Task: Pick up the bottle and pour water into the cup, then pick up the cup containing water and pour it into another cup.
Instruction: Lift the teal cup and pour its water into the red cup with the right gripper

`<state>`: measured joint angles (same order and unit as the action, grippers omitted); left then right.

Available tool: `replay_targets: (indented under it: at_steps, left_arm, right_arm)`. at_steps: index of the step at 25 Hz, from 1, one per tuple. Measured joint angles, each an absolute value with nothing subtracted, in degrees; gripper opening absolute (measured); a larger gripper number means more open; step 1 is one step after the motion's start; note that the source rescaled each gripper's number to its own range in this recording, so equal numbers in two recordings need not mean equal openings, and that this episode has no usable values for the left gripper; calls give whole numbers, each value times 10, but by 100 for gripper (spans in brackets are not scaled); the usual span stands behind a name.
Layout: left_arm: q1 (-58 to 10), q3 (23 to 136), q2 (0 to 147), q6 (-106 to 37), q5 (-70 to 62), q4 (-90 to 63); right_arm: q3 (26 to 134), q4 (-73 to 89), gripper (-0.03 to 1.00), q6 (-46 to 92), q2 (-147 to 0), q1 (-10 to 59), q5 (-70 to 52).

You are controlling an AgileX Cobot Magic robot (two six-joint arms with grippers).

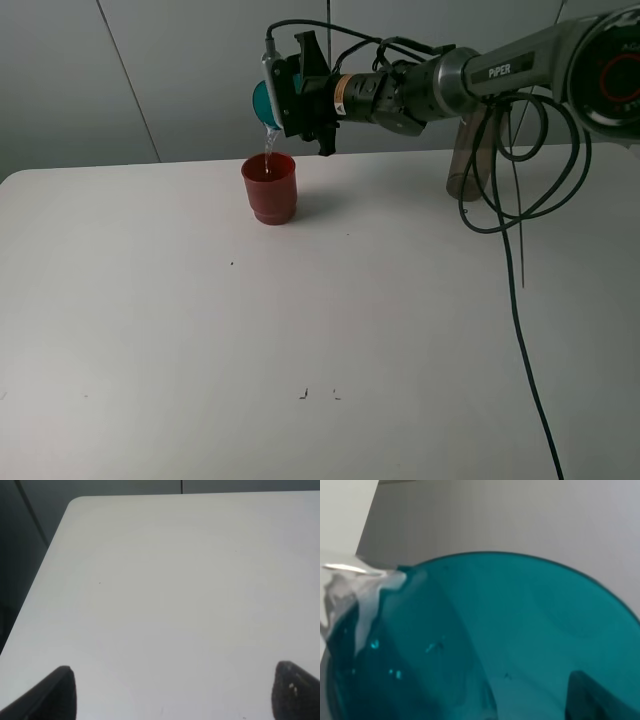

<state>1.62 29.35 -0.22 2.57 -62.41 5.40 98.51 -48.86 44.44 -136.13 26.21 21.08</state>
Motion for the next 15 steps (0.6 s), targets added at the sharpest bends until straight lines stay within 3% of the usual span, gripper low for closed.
replay_targets:
  at_steps: [15]
  left_arm:
    - [16,294,-2,26,-624,54]
  right_arm:
    - [985,-489,7,526,-1361,262,216]
